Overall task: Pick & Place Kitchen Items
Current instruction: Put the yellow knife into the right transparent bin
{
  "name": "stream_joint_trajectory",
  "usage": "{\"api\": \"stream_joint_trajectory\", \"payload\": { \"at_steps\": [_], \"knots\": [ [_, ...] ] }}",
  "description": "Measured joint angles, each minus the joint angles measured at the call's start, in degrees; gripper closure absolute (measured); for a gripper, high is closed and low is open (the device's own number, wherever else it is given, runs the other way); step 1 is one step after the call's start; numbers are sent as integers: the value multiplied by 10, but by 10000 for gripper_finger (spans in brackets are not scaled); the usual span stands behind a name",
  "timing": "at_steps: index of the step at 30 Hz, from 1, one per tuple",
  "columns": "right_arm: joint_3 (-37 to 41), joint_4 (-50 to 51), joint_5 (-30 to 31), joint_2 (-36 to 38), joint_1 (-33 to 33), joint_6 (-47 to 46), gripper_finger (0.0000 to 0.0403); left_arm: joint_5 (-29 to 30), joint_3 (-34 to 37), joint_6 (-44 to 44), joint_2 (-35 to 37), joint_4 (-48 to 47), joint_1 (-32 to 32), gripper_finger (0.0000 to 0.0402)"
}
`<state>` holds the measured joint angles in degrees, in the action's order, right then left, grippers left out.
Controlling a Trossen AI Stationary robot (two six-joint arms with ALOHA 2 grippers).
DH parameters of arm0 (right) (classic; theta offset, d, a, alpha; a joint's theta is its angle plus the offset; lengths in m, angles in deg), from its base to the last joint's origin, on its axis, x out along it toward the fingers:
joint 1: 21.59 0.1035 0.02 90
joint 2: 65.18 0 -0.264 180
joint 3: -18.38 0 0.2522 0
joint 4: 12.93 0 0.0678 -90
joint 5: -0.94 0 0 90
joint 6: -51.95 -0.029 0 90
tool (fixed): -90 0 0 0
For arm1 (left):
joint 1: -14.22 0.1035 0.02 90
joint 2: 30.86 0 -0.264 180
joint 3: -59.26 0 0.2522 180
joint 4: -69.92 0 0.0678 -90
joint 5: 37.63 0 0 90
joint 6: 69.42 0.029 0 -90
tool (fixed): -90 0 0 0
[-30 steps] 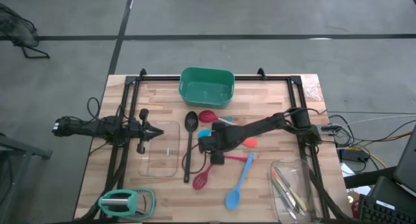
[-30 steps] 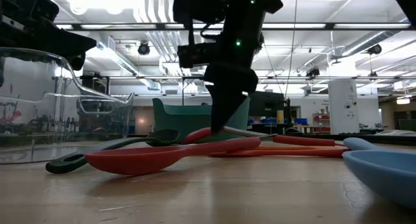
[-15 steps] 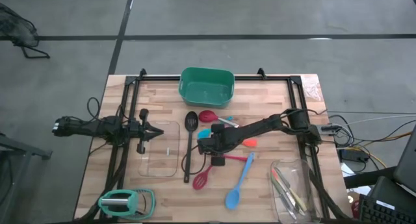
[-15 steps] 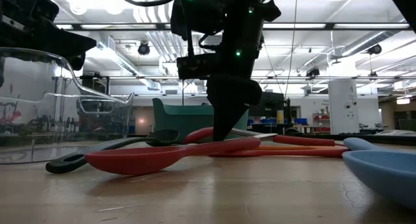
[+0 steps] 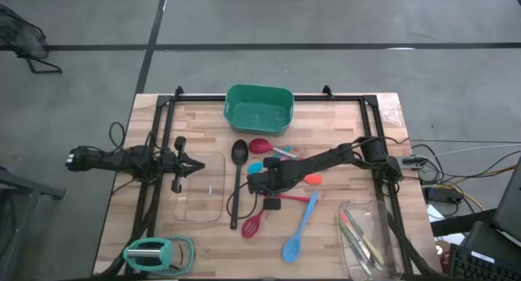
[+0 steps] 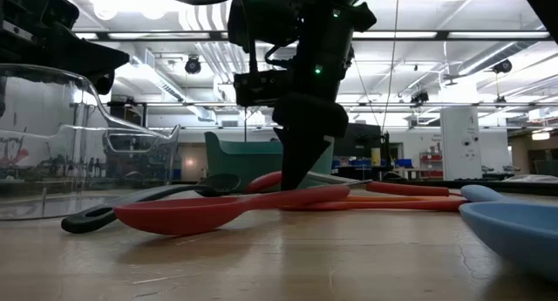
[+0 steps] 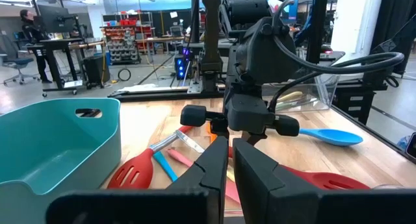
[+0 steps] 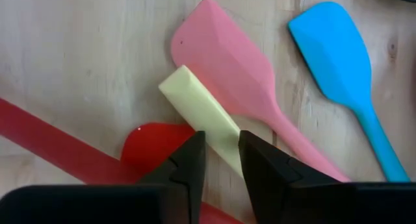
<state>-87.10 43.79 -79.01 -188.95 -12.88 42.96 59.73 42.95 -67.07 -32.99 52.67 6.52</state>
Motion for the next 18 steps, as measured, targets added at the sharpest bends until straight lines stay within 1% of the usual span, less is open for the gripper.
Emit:
{"api": "stream_joint_trajectory", "payload": {
  "at_steps": [18],
  "knots": [
    [1, -1, 0, 0, 0, -11, 360, 0, 0, 0, 0, 0, 0, 369]
  ]
}}
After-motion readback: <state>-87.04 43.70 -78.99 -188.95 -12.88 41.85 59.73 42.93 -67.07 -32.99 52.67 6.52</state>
